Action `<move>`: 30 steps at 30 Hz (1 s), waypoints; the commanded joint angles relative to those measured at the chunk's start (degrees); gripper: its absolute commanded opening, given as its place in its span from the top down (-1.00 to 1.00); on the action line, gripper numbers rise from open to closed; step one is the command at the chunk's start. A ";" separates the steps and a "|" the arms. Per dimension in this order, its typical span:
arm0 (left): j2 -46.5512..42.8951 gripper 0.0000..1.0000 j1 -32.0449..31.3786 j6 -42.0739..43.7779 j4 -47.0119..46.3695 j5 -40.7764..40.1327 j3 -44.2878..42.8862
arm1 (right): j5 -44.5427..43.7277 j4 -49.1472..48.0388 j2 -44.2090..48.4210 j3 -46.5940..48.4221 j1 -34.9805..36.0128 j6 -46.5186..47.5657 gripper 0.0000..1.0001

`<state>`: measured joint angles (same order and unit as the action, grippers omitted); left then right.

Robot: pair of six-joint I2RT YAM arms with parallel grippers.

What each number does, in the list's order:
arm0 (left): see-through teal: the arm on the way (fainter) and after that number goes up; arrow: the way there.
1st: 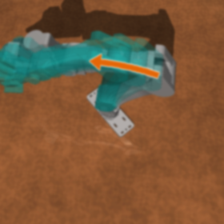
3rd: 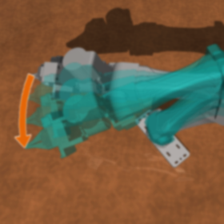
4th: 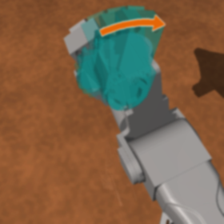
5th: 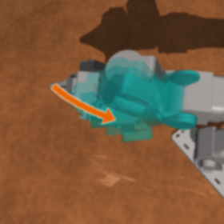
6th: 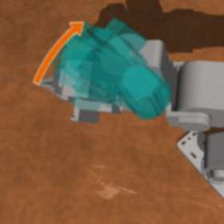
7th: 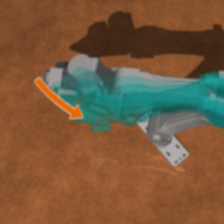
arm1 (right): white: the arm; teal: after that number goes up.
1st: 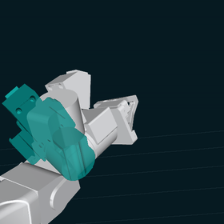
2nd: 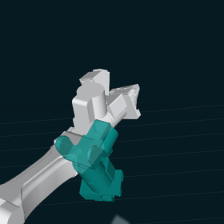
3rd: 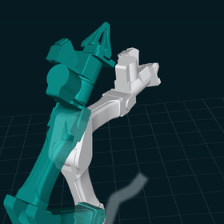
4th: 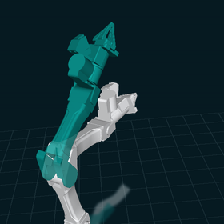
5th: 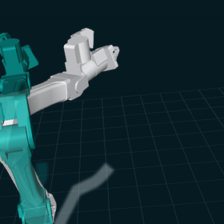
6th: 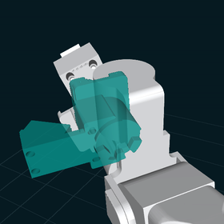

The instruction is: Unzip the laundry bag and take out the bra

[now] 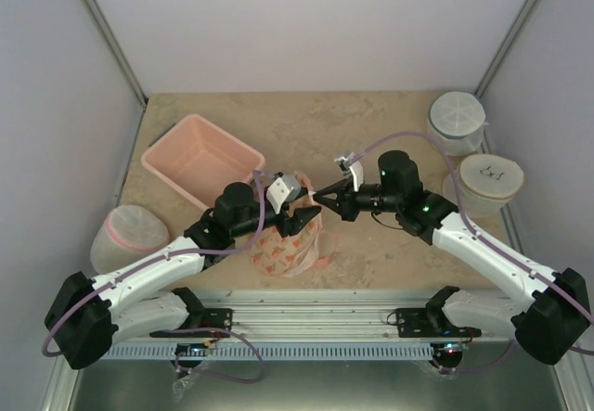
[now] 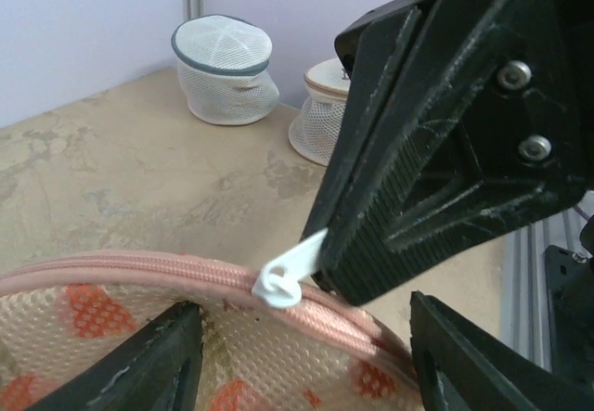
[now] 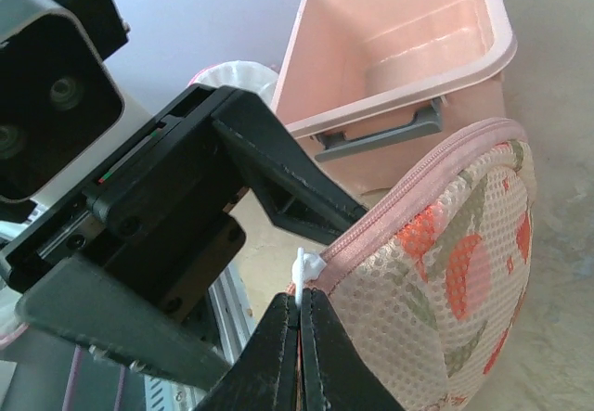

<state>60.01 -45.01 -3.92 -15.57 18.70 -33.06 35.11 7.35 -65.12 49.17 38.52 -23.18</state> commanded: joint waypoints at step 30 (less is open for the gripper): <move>-5.13 1.00 -0.16 36.83 6.26 11.89 1.35 | -0.22 9.67 5.73 -6.65 -21.64 8.48 0.99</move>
<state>56.66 -45.10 30.81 -9.13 27.16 -32.16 34.28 16.86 -59.90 45.63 20.29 -15.49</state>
